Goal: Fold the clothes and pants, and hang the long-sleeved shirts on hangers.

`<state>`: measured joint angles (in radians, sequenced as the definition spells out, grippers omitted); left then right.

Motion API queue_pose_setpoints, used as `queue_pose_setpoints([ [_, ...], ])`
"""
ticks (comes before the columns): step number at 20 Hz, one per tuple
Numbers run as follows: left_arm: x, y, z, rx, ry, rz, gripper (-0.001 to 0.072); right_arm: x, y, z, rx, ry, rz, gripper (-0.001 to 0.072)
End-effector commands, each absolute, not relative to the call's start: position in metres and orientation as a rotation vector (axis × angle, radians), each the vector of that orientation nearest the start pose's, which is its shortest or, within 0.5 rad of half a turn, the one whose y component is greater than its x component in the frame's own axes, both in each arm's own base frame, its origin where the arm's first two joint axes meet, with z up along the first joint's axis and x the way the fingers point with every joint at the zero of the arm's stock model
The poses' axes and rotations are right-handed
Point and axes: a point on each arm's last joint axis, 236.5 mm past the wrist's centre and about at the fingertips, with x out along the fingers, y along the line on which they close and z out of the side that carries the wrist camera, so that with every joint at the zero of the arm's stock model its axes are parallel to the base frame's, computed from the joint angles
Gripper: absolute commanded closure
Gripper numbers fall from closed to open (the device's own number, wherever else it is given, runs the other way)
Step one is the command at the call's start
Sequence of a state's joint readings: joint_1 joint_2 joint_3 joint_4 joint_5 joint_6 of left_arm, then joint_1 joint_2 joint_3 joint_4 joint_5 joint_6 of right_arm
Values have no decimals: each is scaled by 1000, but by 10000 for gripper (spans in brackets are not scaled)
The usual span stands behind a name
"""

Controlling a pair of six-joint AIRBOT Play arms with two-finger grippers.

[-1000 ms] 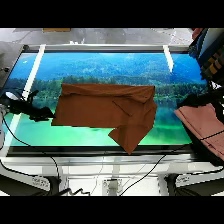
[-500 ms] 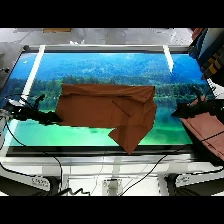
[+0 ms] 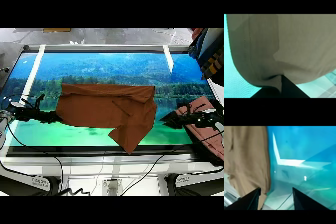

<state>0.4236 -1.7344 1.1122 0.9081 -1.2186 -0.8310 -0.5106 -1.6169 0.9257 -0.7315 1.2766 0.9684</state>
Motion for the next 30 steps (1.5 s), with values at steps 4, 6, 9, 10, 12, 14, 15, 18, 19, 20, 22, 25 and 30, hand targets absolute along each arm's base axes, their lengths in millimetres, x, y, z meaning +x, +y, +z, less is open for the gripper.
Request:
queue_pose_setpoints([
  [4,376,9,-122,-541,1371,-488,691,340,51,-128,735,1475,348,263],
  [6,376,9,-122,-541,1371,-488,690,334,65,-135,675,1523,338,263],
  [9,376,9,-122,-541,1371,-488,690,326,84,-135,632,1560,385,413],
  [10,376,9,-122,-541,1371,-488,691,325,87,-134,628,1566,394,451],
  [12,376,9,-122,-541,1371,-488,690,322,89,-133,630,1576,405,535],
  [14,374,7,-121,-549,1378,-495,690,320,90,-131,632,1585,416,652],
  [15,373,5,-119,-567,1383,-499,691,318,92,-129,633,1592,428,693],
  [18,372,-5,-105,-609,1376,-539,692,302,99,-120,608,1629,528,697],
  [19,372,-5,-98,-600,1366,-544,693,298,102,-112,597,1630,562,697],
  [20,374,-4,-88,-581,1343,-543,693,297,103,-102,585,1616,584,697],
  [22,382,0,-56,-518,1266,-531,693,306,102,-78,545,1536,590,697],
  [25,394,8,11,-385,1089,-484,693,328,98,-17,442,1338,590,697],
  [30,376,2,143,-146,764,-421,692,346,98,138,277,901,580,697],
])
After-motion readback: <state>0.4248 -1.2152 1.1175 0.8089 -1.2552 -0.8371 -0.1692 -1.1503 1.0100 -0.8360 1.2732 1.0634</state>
